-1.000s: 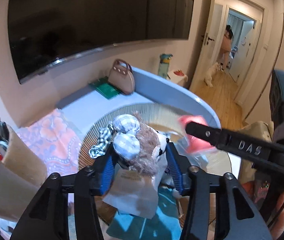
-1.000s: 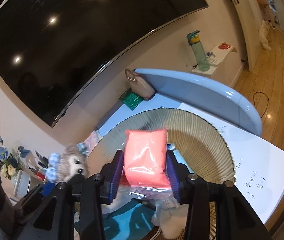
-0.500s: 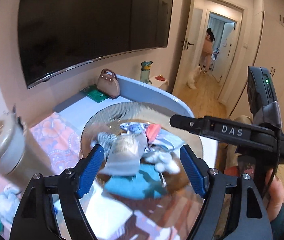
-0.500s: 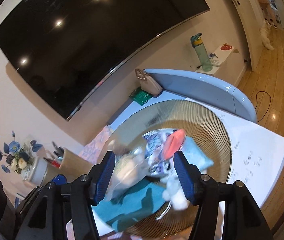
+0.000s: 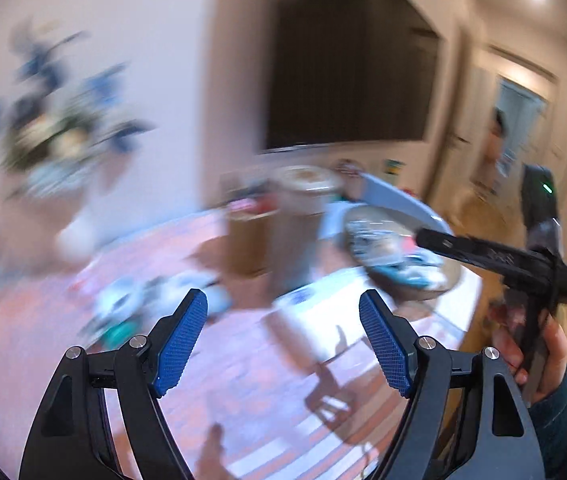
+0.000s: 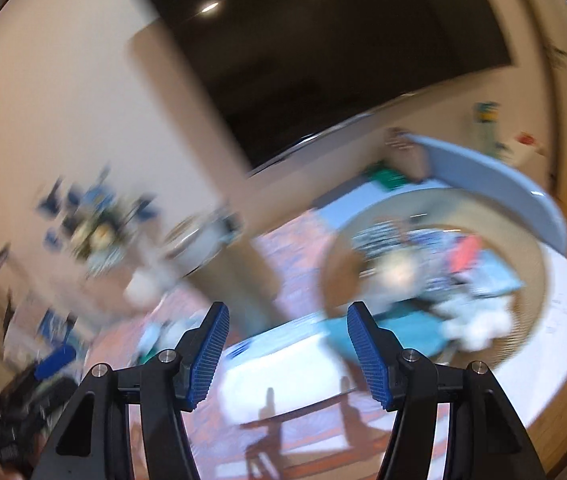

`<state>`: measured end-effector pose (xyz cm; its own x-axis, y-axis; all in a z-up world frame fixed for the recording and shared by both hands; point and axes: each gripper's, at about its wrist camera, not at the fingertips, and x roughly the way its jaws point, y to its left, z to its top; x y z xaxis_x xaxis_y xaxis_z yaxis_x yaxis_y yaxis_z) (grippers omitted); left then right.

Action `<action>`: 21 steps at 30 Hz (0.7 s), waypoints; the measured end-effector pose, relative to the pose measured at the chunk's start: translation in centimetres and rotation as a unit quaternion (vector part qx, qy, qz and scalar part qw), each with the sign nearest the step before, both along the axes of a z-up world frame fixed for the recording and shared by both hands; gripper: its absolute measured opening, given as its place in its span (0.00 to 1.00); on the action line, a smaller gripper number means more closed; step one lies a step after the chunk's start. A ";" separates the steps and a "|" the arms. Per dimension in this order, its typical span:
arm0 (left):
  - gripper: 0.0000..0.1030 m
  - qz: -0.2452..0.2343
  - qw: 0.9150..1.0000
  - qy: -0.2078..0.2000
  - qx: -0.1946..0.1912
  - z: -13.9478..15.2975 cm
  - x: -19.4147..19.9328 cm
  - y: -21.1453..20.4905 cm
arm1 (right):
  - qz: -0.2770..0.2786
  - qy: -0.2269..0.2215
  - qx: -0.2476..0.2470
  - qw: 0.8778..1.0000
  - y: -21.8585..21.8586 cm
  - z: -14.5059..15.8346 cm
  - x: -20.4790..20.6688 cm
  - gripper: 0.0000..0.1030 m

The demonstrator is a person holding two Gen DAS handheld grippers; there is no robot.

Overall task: Organize soft objects
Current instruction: 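Move both open grippers back to the pink table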

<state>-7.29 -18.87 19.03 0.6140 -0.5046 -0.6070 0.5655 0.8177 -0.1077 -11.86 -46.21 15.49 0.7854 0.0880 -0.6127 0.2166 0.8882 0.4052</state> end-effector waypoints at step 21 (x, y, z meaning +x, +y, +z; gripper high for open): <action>0.81 0.197 0.976 0.077 0.048 -14.8 9.1 14.8 | 0.231 0.059 -0.119 0.964 23.7 -13.3 11.9 0.66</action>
<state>1.82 -4.05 4.27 0.6465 -0.1829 -0.7406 0.1874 0.9792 -0.0783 -0.01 -22.55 2.18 0.6197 0.2565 -0.7417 -0.1916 0.9659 0.1740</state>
